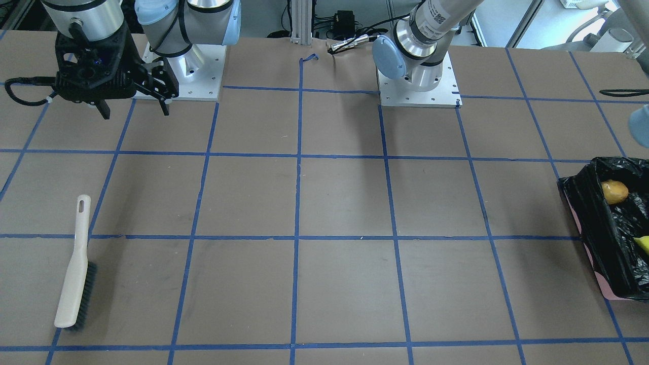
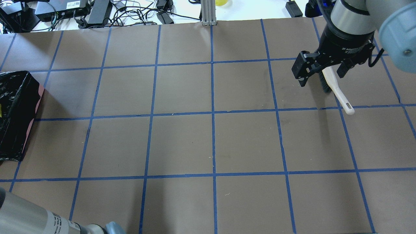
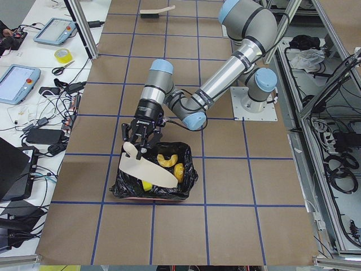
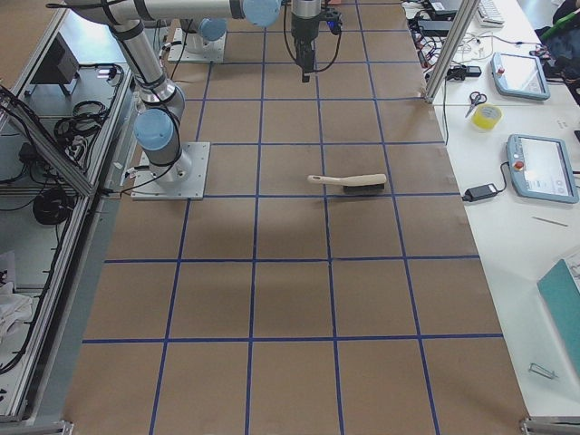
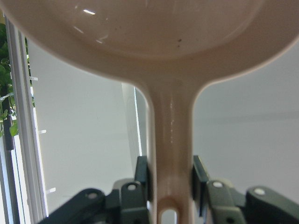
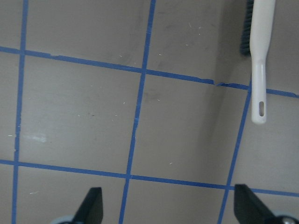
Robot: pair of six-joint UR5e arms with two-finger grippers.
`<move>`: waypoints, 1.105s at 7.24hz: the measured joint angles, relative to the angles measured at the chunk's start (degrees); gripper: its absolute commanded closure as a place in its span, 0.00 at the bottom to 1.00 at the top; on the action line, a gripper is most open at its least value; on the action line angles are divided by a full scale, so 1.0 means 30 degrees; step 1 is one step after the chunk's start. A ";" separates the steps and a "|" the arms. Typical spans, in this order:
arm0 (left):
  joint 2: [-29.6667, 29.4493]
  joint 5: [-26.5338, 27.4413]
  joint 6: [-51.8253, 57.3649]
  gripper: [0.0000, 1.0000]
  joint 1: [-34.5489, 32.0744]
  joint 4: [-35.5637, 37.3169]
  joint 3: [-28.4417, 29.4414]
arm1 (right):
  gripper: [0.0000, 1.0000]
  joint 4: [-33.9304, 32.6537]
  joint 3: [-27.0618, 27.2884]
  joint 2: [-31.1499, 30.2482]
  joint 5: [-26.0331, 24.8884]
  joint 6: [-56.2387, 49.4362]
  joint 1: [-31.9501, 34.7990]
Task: Sweep and dump trash into bin
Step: 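Hold the dustpan tipped over the bin with the left gripper, then bring the empty dustpan back and lower it onto the table with the left gripper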
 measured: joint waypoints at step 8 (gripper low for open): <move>0.0252 -0.7800 -0.6652 1.00 0.0591 -1.9143 0.4310 | 0.00 -0.0023 0.0107 -0.0200 0.1079 0.0195 -0.0182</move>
